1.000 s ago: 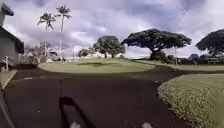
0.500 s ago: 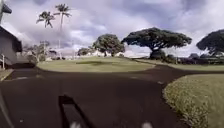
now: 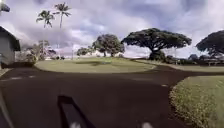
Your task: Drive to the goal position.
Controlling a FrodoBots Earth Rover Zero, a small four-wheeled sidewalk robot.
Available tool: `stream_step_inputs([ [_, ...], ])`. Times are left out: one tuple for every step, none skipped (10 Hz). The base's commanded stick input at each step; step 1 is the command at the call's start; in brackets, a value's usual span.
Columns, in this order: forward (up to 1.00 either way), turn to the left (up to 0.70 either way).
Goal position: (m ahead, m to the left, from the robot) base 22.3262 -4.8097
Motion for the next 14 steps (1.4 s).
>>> stream_step_inputs([
  [0.5,-0.27],
  [0.5,-0.27],
  [0.5,-0.27],
  [0.5,-0.27],
  [0.5,-0.17],
  [0.5,0.0],
  [0.5,0.0],
  [0.5,0.0],
  [0.5,0.0],
  [0.5,0.0],
  [0.5,0.0],
  [0.7,-0.27],
  [0.7,-0.27],
  [0.7,-0.27],
])
